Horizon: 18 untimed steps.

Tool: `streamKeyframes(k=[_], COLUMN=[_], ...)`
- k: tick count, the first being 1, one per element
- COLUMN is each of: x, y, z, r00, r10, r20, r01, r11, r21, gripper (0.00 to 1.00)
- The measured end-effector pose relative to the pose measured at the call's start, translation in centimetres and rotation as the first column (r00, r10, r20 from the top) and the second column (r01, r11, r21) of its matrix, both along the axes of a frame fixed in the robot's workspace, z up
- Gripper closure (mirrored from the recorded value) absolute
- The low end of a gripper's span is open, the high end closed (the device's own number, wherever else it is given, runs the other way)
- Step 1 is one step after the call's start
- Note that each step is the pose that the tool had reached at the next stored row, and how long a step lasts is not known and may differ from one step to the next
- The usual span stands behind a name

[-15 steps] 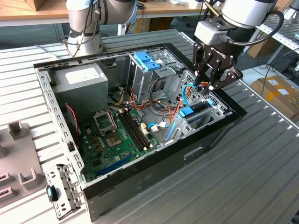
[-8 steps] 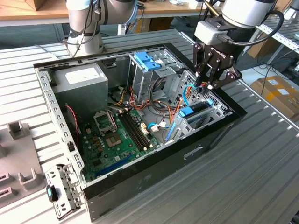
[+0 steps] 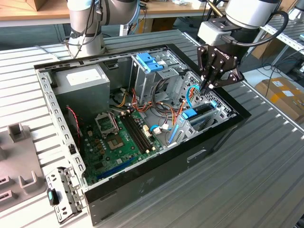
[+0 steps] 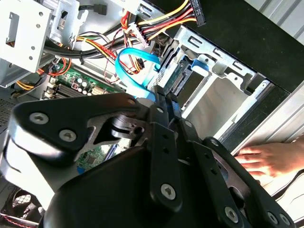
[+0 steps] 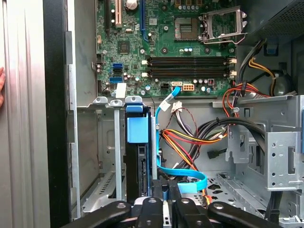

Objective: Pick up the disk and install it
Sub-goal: 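Insert the first disk wire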

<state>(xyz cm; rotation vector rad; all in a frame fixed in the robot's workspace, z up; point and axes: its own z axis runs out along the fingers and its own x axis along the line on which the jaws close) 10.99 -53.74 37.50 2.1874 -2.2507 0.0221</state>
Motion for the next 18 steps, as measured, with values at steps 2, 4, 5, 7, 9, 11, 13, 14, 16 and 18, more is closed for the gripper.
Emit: streamKeyframes(k=[2,4,5,7,9,11,13,14,16,18], x=[0.0,0.0,0.0,0.0,0.0,-0.08,-0.11,-0.11,-0.12,-0.12], y=[0.0,0.0,0.0,0.0,0.0,0.0,0.0,0.0,0.0,0.0], z=[0.0,0.0,0.0,0.0,0.0,-0.02,-0.03,-0.03,-0.03,-0.03], r00=[1.0,1.0,1.0,1.0,1.0,0.9999,0.9998,0.9998,0.9998,0.9998], r10=[0.0,0.0,0.0,0.0,0.0,0.011,0.019,0.019,0.019,0.019], r20=[0.0,0.0,0.0,0.0,0.0,0.0056,0.009,0.0091,0.0091,0.0096], r01=[0.0,0.0,0.0,0.0,0.0,-0.011,-0.019,-0.019,-0.019,-0.019], r11=[1.0,1.0,1.0,1.0,1.0,0.9999,0.9998,0.9998,0.9998,0.9998], r21=[-0.0001,-0.0001,-0.0001,-0.0001,-0.0002,0.0006,0.0007,0.0007,0.0007,0.0007], gripper=[0.84,0.84,0.84,0.84,0.84,0.84,0.84,0.84,0.84,0.84])
